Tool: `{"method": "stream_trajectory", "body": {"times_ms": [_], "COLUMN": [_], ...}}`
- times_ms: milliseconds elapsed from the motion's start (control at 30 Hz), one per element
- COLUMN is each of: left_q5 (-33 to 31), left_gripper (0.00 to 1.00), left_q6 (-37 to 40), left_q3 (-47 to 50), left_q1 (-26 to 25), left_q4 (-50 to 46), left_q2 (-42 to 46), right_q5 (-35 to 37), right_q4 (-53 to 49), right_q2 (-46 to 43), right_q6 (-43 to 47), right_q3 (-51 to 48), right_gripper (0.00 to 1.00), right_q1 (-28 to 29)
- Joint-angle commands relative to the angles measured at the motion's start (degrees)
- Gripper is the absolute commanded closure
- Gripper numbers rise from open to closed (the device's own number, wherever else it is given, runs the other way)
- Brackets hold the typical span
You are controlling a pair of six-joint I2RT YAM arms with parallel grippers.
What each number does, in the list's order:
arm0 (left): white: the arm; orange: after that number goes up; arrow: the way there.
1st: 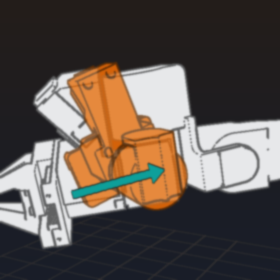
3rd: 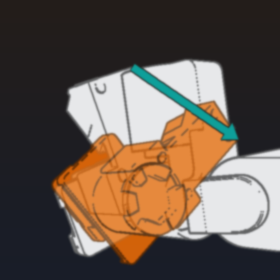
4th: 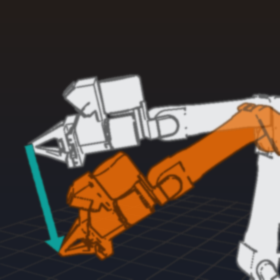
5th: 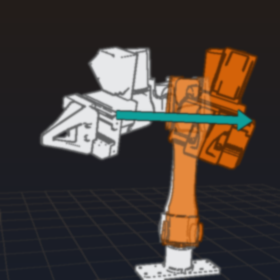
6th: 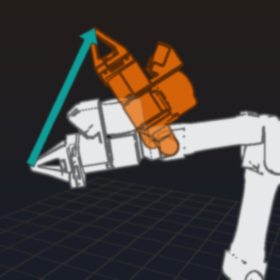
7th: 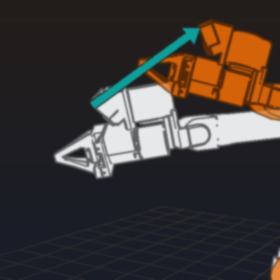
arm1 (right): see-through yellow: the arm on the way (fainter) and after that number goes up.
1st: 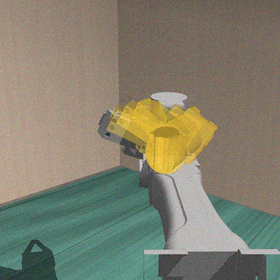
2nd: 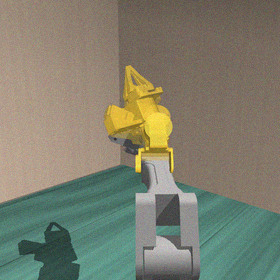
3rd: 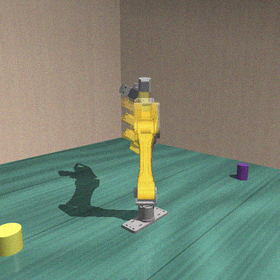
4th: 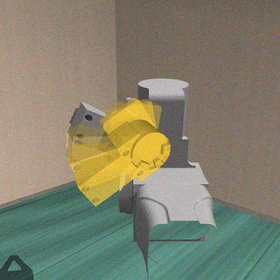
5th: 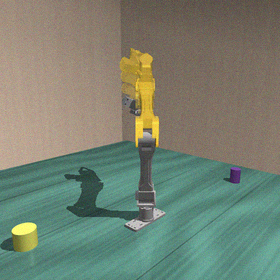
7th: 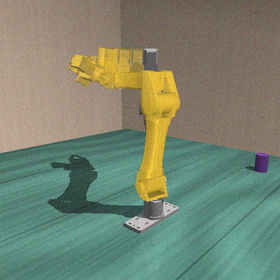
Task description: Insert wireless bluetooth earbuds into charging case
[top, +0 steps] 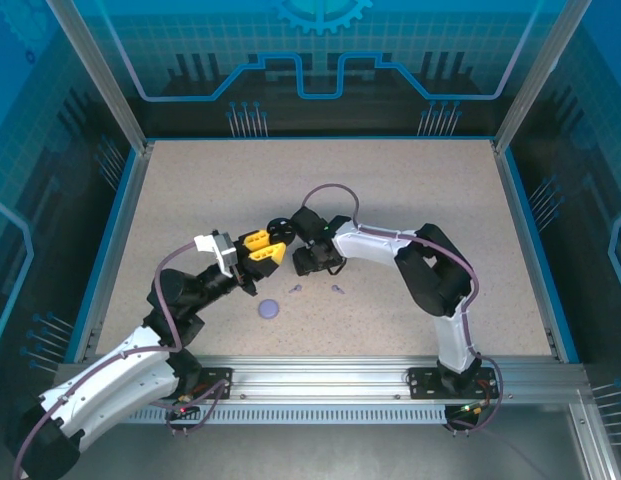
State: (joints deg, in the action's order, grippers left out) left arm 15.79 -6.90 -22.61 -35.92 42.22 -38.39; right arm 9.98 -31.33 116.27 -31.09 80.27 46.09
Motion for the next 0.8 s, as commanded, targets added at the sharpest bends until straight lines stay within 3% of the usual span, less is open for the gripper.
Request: {"method": "stream_trajectory", "body": {"times_ms": [0,200,767], "left_q5": [-1.16,-1.24,-1.54], "left_gripper": [0.97,0.97,0.96], "left_q6": [1.44,1.30,1.01], "left_q3": [-0.52,-0.38,-0.24], "left_q1": [-0.42,-0.45,-0.46], "left_q4": [0.32,0.42,0.56], "left_q2": [0.76,0.75,0.62], "right_q5": [-1.03,-1.71,-0.74], "right_q4": [-2.30,-3.34,-6.42], "right_q2": [1.07,0.33,-2.65], "right_q6": [-0.30,-0.35,-0.12], "right_q3": [1.60,0.35,-1.89], "right_gripper": [0.38,0.44,0.50], "right_q1": [0.43,0.63,2.24]}}
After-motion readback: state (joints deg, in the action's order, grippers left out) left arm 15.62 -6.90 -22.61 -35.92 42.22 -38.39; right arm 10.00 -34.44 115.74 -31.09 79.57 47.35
